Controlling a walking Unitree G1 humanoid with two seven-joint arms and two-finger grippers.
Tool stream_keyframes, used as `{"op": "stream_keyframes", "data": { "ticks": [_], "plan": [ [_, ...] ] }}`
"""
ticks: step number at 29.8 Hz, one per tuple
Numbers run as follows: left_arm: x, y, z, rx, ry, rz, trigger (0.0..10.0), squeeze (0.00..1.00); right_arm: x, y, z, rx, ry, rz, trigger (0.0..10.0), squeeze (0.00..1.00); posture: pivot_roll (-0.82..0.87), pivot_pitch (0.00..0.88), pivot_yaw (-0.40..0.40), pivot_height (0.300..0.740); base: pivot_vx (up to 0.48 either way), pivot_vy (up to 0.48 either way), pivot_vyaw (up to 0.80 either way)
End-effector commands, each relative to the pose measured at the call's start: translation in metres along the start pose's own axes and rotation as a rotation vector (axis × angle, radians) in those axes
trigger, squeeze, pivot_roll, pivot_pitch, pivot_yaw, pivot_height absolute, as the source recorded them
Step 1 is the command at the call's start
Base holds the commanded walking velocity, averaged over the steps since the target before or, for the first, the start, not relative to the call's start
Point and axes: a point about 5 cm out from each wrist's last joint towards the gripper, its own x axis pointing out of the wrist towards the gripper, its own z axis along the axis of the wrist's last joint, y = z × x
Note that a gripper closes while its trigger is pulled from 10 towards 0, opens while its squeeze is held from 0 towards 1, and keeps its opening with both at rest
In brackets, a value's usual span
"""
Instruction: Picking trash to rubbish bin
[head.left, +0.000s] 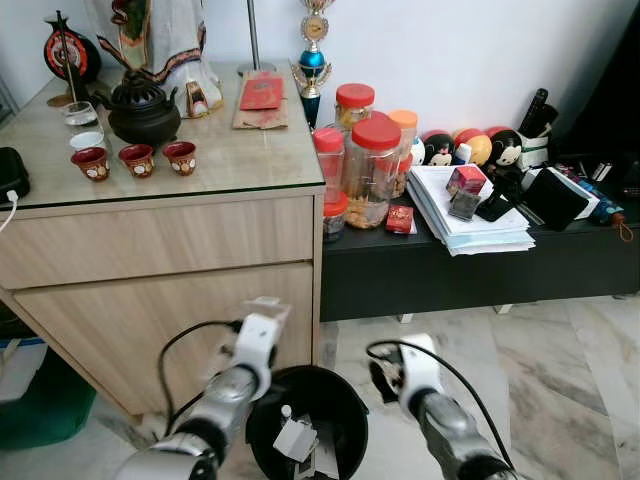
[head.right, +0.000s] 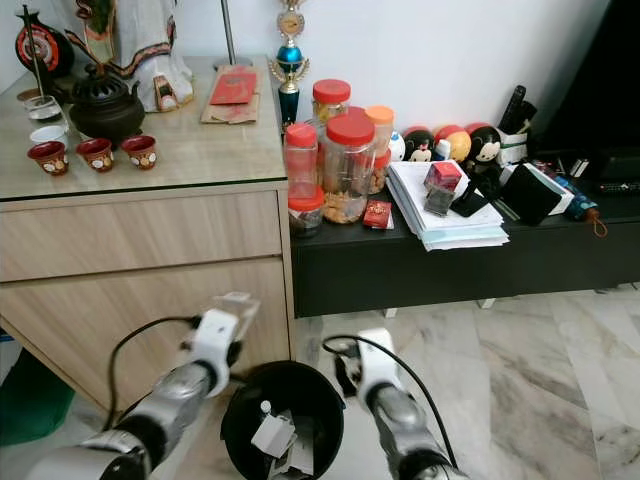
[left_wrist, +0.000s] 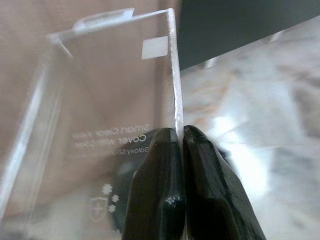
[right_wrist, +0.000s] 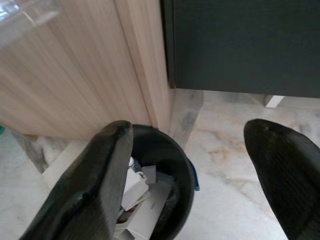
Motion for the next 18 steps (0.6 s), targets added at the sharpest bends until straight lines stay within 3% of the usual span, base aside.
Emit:
{"op": "stream_keyframes", "data": {
  "ticks": [1, 8, 11, 18],
  "plan": [
    [0.000, -0.002, -0.003, -0.058, 0.015, -0.024, 10.0, 0.00, 0.002, -0.003, 0.012, -0.021, -0.045, 0.015, 10.0, 0.00, -0.10, 0.062, -0.047, 0.740, 0.000, 0.000, 0.00],
    [0.000, -0.020, -0.011, -0.116, 0.054, -0.130, 10.0, 0.00, 0.005, 0.004, 0.031, -0.061, -0.129, 0.078, 10.0, 0.00, -0.10, 0.084, -0.057, 0.740, 0.000, 0.000, 0.00],
    [-0.003, -0.027, -0.024, -0.140, 0.088, -0.160, 10.0, 0.00, 0.006, 0.008, 0.043, -0.075, -0.186, 0.106, 10.0, 0.00, -0.11, 0.107, -0.064, 0.740, 0.000, 0.000, 0.00],
    [-0.005, -0.030, -0.030, -0.153, 0.107, -0.185, 10.0, 0.00, 0.007, 0.012, 0.048, -0.082, -0.212, 0.135, 10.0, 0.00, -0.11, 0.132, -0.067, 0.740, 0.000, 0.000, 0.00]
  ]
}}
